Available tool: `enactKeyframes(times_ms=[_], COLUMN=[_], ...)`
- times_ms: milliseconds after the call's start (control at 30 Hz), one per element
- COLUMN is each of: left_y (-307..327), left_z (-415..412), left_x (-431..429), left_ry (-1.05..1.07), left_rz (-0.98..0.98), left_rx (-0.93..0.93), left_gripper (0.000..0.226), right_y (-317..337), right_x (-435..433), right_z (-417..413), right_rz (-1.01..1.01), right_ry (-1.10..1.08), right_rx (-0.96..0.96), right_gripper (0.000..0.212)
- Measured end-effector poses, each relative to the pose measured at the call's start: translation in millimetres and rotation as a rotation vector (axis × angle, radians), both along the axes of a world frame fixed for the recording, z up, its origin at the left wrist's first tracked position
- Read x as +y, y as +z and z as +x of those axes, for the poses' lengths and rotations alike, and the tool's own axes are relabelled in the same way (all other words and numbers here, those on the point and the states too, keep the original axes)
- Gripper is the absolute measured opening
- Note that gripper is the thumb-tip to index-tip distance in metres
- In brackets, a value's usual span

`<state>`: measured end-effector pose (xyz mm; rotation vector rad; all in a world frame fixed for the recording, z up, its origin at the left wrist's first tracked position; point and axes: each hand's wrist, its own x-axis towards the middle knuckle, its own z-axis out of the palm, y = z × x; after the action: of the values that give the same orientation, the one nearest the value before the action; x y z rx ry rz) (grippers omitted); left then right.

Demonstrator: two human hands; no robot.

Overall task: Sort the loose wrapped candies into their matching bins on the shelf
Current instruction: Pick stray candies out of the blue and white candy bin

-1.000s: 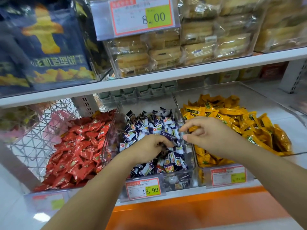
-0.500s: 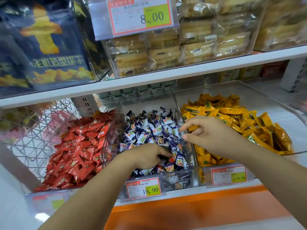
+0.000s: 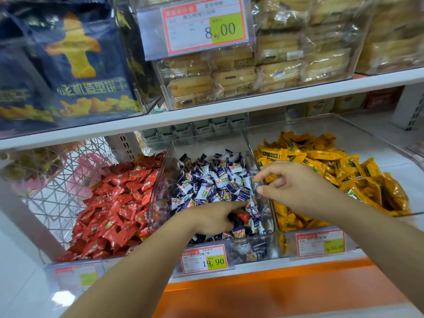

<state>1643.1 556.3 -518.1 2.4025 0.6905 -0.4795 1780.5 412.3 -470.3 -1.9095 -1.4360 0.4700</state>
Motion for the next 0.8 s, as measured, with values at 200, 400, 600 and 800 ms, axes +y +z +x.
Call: enactKeyframes(times_ms=[200,400,600,800], left_y=[-5.2,-3.1,5.5,8.8], left_z=[3.3,0.5,1.6,5.7], left_x=[5.2,7.0,2.6,-0.4], left_ry=[0.053,0.021,-0.138,-0.169], left_rz=[-0.136,-0.158,-0.006,-0.015], left_rx=[0.041,0.118,0.237,0.262], left_gripper=[0.070,0.056,0.064,0.064], right_y=[-0.6,-2.3,-2.0,-1.6], right_x=[0.3,1.1,0.5,1.3], right_z=[0.4,2.2,2.3,1.5], right_rz=[0.001,0.014,0.024,0.015], right_ry=[-0.002,0.008,0.023,0.024], right_rx=[0.007,0.010,0.006,0.007], right_gripper=[0.012,0.011,0.011,0.012])
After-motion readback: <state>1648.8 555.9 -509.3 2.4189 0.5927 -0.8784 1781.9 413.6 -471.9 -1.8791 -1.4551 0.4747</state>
